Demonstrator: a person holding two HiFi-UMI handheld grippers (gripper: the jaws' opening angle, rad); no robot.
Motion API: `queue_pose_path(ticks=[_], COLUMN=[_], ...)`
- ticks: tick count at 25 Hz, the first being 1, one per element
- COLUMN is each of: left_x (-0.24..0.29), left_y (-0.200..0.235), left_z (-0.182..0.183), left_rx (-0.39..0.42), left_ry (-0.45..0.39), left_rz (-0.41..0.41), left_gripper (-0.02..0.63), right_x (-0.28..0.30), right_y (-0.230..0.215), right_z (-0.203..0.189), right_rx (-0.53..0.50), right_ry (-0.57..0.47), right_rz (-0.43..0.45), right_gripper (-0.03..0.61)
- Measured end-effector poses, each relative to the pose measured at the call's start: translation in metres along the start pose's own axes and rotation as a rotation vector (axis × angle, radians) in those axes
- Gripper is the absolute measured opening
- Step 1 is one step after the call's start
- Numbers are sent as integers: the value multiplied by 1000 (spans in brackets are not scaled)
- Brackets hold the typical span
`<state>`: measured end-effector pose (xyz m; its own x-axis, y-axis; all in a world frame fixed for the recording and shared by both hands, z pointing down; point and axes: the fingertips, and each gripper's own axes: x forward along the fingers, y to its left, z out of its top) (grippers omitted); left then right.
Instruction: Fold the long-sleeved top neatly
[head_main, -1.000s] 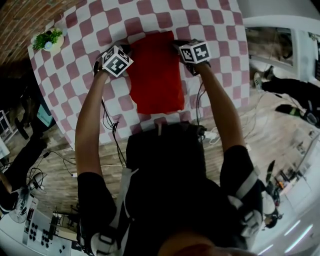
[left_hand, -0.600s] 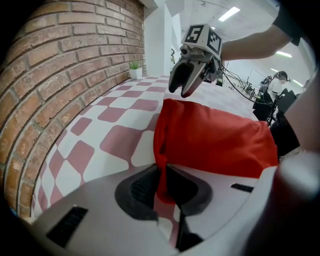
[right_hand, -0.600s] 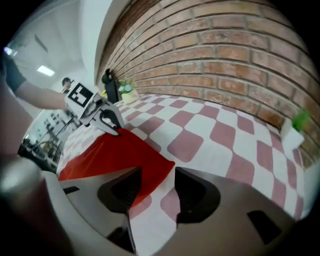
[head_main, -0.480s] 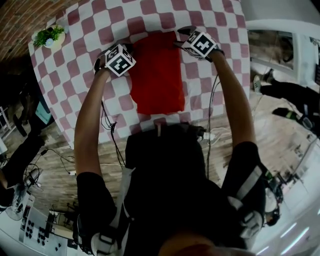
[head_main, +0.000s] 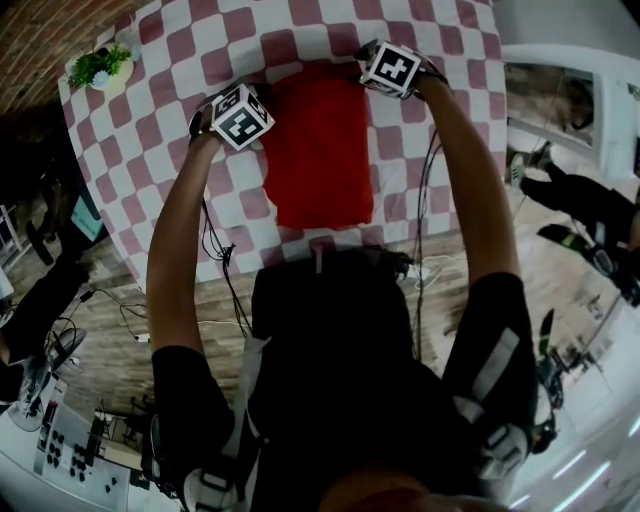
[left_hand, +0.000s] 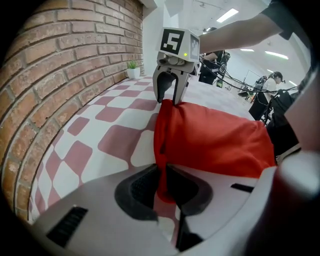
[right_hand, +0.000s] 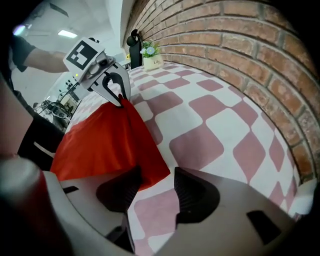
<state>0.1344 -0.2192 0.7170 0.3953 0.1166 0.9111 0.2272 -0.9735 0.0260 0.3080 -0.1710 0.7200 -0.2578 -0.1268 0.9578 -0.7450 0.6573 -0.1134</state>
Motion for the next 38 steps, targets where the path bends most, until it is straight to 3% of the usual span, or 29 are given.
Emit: queue_pose_path(ticks=[7,14,20,28,33,38], left_x=[0,0,-12,-64,-102,-128], left_y=[0,5,33,63,52,20], left_z=[0,2,15,50,65,61], left_rx=[1,20,31,131,196,236], left_ry=[-7,-8,-41,-120,-169,-223], left_rz=[-11,17,163,385,468,513], left_gripper=[44,43,43,43,43,43], right_x=[0,-8,-30,-97,-136,-166], right_y=[2,18,-13,-33,-13,35], right_z=[-6,5,14,38,44,43], right_rx=[-15,29,43,24,11,-35], right_ry=[-2,-38,-102,-248,-337,-392], right_rz=[8,37,-157,-423,-513,-585], right_gripper=[88,58,55,52,52,51])
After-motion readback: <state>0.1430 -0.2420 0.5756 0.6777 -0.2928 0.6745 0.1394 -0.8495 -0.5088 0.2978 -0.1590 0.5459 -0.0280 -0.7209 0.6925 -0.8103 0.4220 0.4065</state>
